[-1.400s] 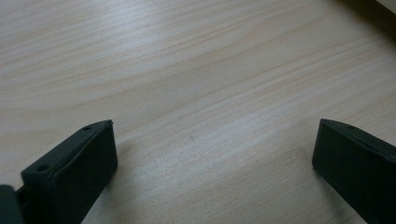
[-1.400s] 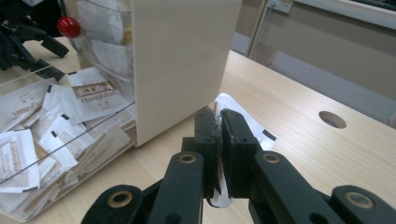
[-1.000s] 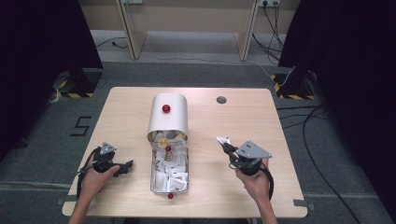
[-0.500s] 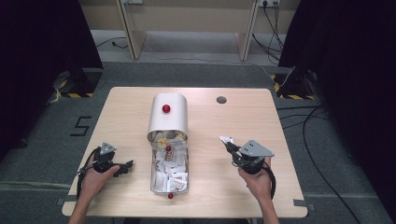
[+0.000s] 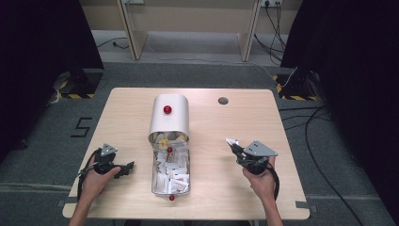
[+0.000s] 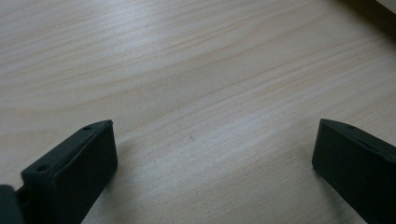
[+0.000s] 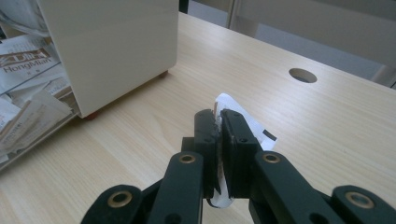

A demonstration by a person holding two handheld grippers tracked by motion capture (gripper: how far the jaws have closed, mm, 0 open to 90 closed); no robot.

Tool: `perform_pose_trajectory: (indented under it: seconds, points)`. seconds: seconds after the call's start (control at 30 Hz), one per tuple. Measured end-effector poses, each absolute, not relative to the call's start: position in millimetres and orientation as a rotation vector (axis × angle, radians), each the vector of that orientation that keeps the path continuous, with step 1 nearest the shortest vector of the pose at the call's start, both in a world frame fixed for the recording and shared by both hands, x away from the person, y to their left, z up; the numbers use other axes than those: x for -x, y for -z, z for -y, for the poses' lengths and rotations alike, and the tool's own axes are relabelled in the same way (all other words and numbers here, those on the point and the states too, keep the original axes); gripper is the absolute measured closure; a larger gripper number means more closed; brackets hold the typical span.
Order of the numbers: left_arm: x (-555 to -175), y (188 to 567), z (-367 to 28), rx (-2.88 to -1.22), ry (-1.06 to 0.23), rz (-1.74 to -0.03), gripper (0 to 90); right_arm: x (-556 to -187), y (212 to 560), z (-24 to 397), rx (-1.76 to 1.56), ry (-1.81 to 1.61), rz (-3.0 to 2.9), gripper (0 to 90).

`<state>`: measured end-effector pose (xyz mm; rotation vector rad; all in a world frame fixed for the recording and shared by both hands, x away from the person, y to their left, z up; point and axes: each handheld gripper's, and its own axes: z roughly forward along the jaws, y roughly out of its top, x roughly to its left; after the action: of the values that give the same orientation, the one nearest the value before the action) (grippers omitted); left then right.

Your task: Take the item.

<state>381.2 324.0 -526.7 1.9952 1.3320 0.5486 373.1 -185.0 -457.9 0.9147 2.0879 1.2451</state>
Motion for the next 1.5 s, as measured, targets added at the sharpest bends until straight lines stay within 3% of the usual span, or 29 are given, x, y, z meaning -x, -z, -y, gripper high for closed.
perform_pose_trajectory:
  seconds: [1.5]
  points:
    - [-381.2,526.7,-324.0,-1.995,-0.549,-1.332,0.0,-394.0,492.7,208.1,-1.069,-1.155,-2.105,85.3]
